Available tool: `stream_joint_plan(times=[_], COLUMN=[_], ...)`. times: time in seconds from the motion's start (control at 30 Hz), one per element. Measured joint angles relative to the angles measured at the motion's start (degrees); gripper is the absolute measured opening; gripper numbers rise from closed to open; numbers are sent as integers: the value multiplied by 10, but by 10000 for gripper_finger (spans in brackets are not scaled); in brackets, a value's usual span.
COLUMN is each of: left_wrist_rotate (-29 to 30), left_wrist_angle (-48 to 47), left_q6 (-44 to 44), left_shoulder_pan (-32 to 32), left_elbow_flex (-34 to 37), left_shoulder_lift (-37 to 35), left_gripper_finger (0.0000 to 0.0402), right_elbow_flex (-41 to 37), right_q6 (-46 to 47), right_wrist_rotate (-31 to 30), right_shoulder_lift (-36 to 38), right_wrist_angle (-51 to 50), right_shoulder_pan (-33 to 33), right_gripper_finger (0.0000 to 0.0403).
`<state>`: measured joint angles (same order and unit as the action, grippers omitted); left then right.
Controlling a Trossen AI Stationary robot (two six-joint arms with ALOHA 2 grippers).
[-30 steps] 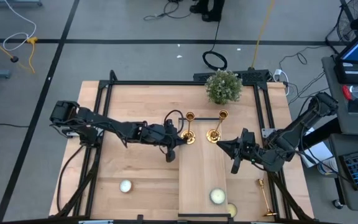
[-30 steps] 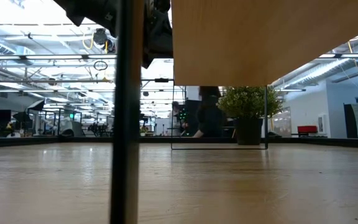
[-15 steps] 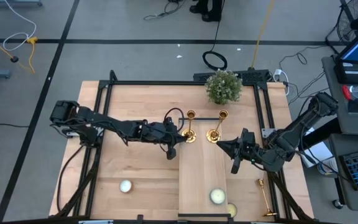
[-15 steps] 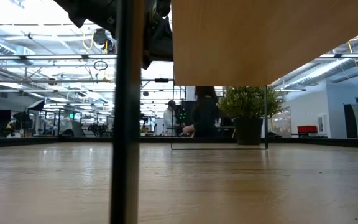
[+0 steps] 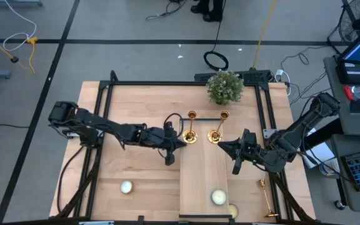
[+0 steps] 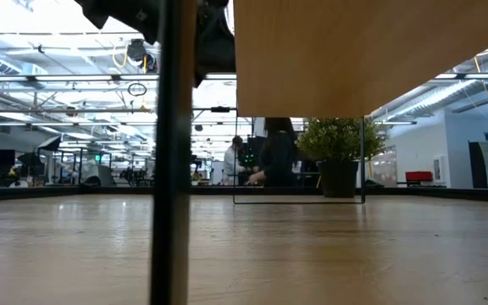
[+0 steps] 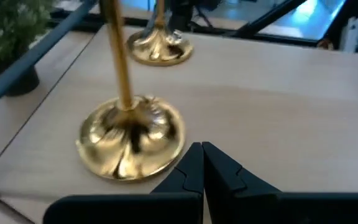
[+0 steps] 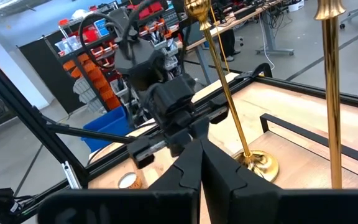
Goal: Pick & Place candle stick holders
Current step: Put the yellow patterned scented candle on the shelf
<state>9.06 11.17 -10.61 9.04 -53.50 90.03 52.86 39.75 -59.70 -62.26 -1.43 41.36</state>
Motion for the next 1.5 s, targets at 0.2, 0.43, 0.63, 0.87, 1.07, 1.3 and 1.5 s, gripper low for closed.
stream_joint_plan(times=[0.2,0.43,0.63,0.87,1.07,1.3,1.5], left_wrist_rotate=[21,36,31,15,14,13,15], left_wrist_angle=[-67,-155,-177,-207,-215,-218,-214], left_q6=[-5,-22,-66,-92,-113,-183,-293], left_shoulder_pan=[2,-10,-15,-9,-2,17,47], left_elbow_flex=[-2,1,-1,0,0,0,0], left_shoulder_lift=[-32,-76,-90,-92,-92,-92,-92], left_gripper_finger=[0,0,0,0,0,1,3], right_elbow_flex=[0,0,0,0,0,0,0], right_q6=[-3,-15,-18,-19,-19,-15,-23], right_wrist_rotate=[0,0,5,30,57,136,225], right_shoulder_lift=[0,0,0,0,2,12,30], right_wrist_angle=[0,4,4,4,4,8,8], right_shoulder_pan=[0,0,0,0,0,-1,0], right_gripper_finger=[0,0,0,0,0,0,0])
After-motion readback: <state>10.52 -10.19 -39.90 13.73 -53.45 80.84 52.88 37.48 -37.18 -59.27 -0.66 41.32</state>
